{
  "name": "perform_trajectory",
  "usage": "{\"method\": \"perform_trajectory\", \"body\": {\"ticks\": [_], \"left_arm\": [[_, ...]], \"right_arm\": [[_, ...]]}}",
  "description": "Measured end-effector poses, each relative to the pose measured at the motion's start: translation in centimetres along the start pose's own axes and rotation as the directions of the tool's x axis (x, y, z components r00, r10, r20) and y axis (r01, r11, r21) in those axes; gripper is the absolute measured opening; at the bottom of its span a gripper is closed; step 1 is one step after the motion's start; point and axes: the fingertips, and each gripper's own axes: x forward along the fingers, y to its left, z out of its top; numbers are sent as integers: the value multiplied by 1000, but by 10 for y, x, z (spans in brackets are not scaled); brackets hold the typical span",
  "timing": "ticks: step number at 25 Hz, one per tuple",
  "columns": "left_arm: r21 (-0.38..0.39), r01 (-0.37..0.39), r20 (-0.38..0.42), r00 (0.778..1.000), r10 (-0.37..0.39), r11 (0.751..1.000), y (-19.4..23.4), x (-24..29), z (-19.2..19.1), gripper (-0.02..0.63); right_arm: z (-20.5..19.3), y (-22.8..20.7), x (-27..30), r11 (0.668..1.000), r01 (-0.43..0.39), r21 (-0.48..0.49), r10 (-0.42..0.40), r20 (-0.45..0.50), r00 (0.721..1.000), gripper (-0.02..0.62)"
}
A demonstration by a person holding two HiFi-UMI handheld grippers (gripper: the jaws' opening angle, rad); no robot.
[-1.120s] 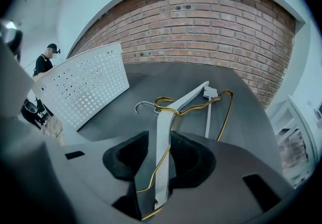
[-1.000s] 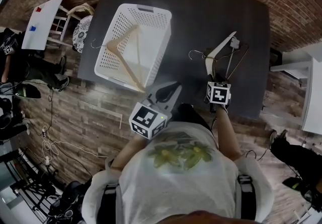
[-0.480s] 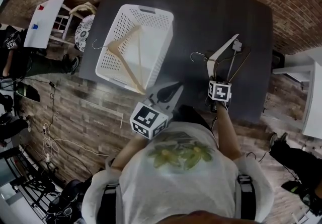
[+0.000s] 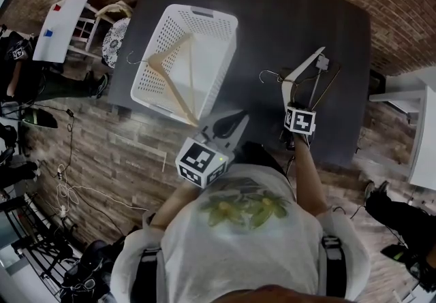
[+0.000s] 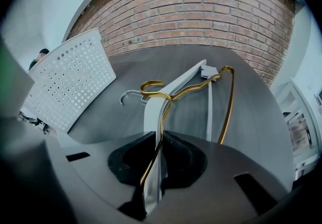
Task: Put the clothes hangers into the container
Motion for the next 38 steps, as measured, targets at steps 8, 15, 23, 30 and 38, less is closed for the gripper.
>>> {"method": "perform_trajectory", "body": {"ticks": [8,15,23,30,38], "left_arm": [[3,-1,15,1000,1,1000,1,-10,1,29],[3,4,36,999,-4,1000,0,-19,1,29],[-3,12,61,998,-12,1000,-4,-35,-1,29],[-12,-11,88,996,12,1000,1,-56,-3,29],[-7,-60,129,990,61,998,12,-80,2,29]], "right_arm": [[6,-18,-18,995,52,87,-57,56,997,44],[16,-28,-45,991,99,93,-111,143,983,41],[41,-5,-77,993,31,112,-59,257,965,41],[59,21,-112,996,-21,84,-8,328,945,41],[81,72,-153,987,-147,59,110,414,904,41]]}}
